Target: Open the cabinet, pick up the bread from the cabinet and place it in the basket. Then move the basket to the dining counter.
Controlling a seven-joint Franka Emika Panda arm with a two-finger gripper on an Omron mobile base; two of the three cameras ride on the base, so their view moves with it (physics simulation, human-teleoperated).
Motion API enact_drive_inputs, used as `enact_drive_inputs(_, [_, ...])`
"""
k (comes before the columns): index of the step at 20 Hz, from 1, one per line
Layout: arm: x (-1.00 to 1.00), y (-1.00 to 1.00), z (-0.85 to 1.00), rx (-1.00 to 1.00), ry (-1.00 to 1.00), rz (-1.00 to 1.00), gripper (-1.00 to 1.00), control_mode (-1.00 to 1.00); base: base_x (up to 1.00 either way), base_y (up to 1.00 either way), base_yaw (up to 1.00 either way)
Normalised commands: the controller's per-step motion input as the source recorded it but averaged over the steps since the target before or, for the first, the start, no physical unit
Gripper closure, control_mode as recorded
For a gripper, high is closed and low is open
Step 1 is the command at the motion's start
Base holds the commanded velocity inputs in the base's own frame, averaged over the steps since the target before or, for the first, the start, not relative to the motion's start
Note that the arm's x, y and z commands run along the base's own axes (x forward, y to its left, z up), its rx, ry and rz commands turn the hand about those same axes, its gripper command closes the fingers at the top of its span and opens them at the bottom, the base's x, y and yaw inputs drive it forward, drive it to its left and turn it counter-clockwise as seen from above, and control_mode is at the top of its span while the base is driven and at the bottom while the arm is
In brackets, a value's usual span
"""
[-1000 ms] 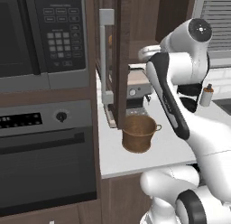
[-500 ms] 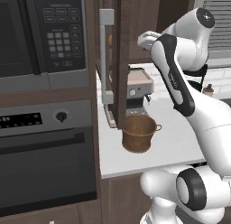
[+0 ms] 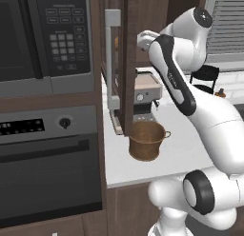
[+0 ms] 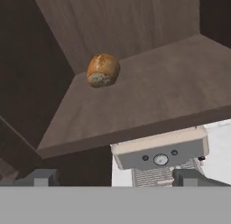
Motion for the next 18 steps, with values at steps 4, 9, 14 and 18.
enact_drive_inputs(4, [0.54, 0.06, 0.00, 0.00, 0.00, 0.00, -1.00, -1.00, 0.00, 0.00, 0.00])
enact_drive_inputs(9, [0.44, 0.00, 0.00, 0.00, 0.00, 0.00, -1.00, -1.00, 0.00, 0.00, 0.00])
enact_drive_inputs(14, [0.48, 0.08, 0.00, 0.02, 0.01, 0.00, -1.00, -1.00, 0.00, 0.00, 0.00])
enact_drive_inputs(18, [0.44, 0.13, 0.00, 0.00, 0.00, 0.00, -1.00, -1.00, 0.00, 0.00, 0.00])
